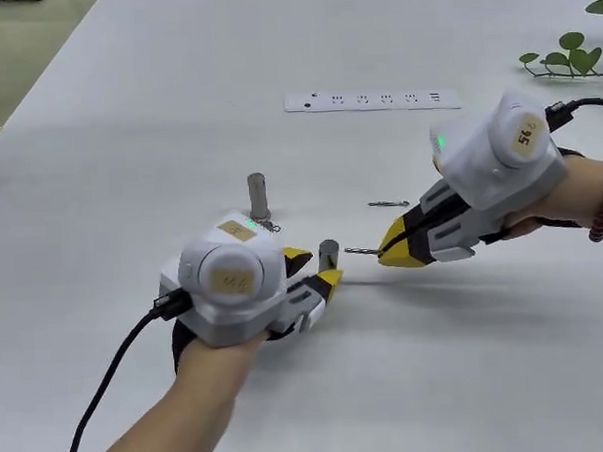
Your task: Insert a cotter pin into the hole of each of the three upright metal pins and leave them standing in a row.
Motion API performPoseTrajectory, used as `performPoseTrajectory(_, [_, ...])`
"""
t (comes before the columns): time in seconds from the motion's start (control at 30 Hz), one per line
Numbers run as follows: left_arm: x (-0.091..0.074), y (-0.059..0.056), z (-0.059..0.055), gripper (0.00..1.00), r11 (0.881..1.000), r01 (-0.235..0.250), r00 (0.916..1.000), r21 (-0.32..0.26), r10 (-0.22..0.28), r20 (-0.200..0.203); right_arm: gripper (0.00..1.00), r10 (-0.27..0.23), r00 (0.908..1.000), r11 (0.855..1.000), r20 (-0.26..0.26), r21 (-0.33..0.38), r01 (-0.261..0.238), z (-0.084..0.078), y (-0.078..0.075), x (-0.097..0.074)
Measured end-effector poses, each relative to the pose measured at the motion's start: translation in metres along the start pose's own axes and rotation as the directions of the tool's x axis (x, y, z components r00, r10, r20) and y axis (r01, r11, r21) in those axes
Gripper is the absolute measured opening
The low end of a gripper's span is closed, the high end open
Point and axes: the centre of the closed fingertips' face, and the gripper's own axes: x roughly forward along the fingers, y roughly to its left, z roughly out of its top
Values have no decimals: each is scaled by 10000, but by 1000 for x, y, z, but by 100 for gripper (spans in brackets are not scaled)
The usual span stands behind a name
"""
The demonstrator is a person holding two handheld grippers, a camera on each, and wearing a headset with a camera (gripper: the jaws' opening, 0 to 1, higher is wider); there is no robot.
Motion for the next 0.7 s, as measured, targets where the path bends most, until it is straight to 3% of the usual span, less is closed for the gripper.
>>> performPoseTrajectory(0.7, [8, -3, -5, 11, 10000, 53, 9998, 26, -53, -175, 0, 339, 9994, 9987, 20, -375, -338, 7, 1, 3])
